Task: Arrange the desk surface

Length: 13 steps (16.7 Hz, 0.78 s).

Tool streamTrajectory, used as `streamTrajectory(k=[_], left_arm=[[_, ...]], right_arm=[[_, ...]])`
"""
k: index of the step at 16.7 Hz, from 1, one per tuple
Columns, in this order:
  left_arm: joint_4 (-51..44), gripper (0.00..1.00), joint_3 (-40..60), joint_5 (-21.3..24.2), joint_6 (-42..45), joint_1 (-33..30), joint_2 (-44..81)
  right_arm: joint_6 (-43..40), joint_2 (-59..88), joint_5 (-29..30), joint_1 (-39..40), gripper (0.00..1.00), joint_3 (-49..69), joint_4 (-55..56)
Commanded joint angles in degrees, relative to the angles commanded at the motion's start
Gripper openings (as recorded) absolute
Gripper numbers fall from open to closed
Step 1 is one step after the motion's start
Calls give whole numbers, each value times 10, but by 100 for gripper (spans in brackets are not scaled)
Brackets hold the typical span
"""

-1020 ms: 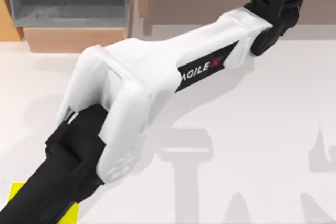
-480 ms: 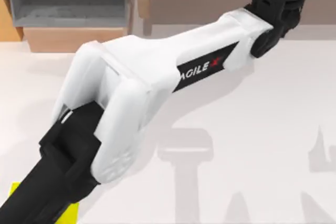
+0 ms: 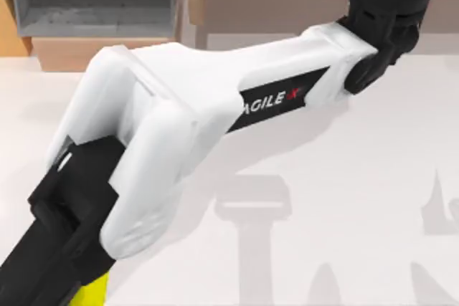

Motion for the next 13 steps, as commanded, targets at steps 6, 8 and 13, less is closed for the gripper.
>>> streamTrajectory(k=[6,8,13], left_arm=[[1,0,-29,30,13,2,-22],[6,0,-78,73,31,-1,-56],[36,0,-268,222,107,-11,-190]], right_arm=[[0,0,0,0,100,0,0],[0,0,0,0,100,0,0],[0,0,0,0,100,0,0]])
